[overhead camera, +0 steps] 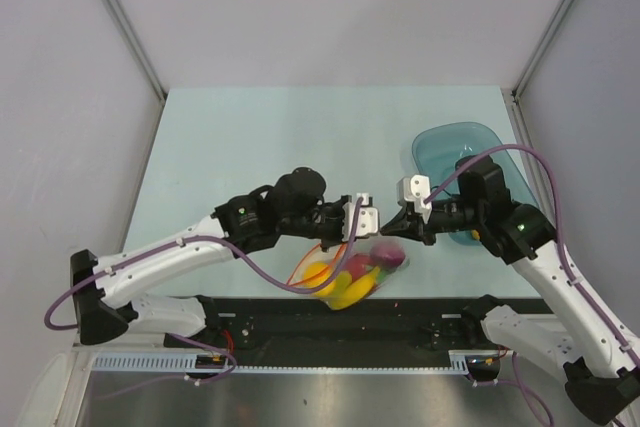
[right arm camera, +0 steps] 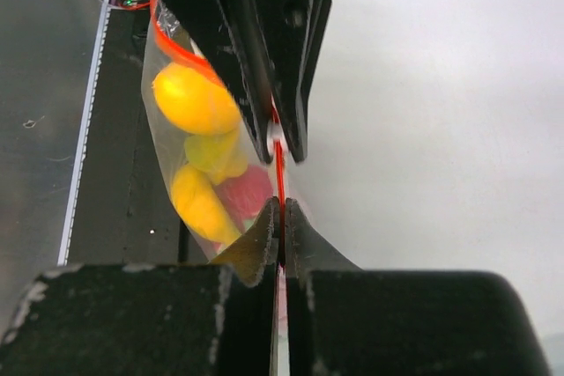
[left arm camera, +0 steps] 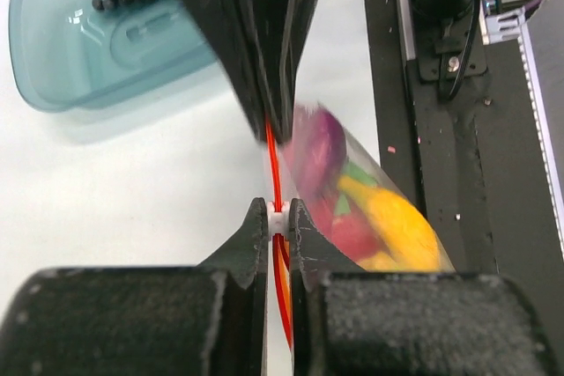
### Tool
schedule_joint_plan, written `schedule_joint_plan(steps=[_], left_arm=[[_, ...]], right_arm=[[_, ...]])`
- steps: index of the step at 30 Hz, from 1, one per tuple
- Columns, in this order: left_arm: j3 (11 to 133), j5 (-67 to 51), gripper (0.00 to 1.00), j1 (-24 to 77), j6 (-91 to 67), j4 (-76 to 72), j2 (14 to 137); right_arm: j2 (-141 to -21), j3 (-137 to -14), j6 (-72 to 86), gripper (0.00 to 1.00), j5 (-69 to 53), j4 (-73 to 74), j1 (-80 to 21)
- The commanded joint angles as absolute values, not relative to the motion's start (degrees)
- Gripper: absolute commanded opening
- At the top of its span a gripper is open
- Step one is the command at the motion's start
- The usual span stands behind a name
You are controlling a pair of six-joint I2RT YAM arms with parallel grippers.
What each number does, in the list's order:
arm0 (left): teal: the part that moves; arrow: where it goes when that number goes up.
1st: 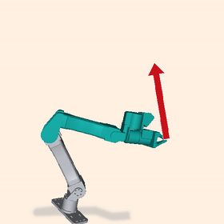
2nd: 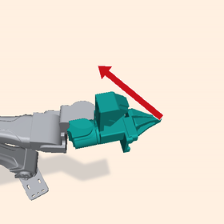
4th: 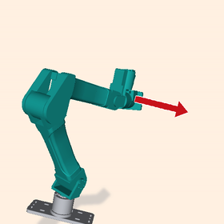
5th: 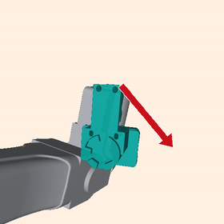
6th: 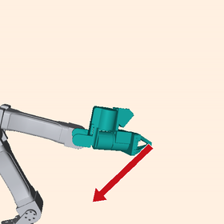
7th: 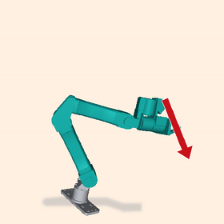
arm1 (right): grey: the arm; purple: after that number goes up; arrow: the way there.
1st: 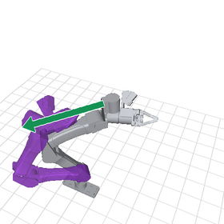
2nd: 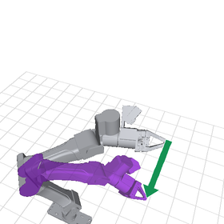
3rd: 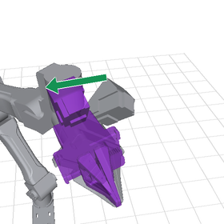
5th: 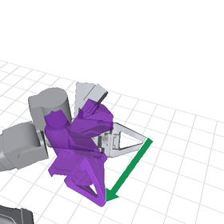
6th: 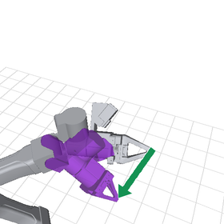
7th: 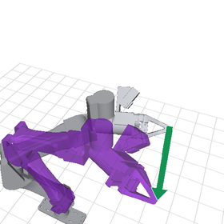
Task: Place the food in the zip-top bag and seal the zipper
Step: Zip the zipper food storage bag at the center of the board, then place the zipper food storage bag at the center of the board.
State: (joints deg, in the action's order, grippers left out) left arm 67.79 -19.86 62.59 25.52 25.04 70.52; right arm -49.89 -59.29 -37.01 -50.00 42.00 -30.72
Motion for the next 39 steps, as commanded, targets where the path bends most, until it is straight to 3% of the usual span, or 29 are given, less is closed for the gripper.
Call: schedule_joint_plan(steps=[1,12,22,29,34,39], left_arm=[[66.1,-20.65,0.05,60.65,25.66,31.98,66.54],[62.14,-19.95,0.06,54.59,25.31,40.33,57.93],[59.68,-17.32,0.05,40.19,29.0,48.34,50.81],[62.48,-21.34,0.02,37.79,28.83,51.23,47.99],[68.54,-30.22,0.0,37.79,27.6,57.12,48.43],[65.84,-21.12,0.01,36.75,26.1,51.89,51.05]], right_arm=[[-48.08,-61.35,-38.41,0.0,-50.45,43.77,-27.6],[-47.9,-60.12,-42.27,0.0,-53.0,46.66,-15.65],[-49.3,-59.85,-43.86,0.0,-53.79,46.94,-8.62],[-49.92,-61.17,-42.26,0.0,-57.03,47.0,-8.7],[-47.64,-62.4,-37.02,0.0,-55.47,46.94,-16.68],[-53.16,-59.77,-31.2,0.0,-49.14,36.14,-20.83]])
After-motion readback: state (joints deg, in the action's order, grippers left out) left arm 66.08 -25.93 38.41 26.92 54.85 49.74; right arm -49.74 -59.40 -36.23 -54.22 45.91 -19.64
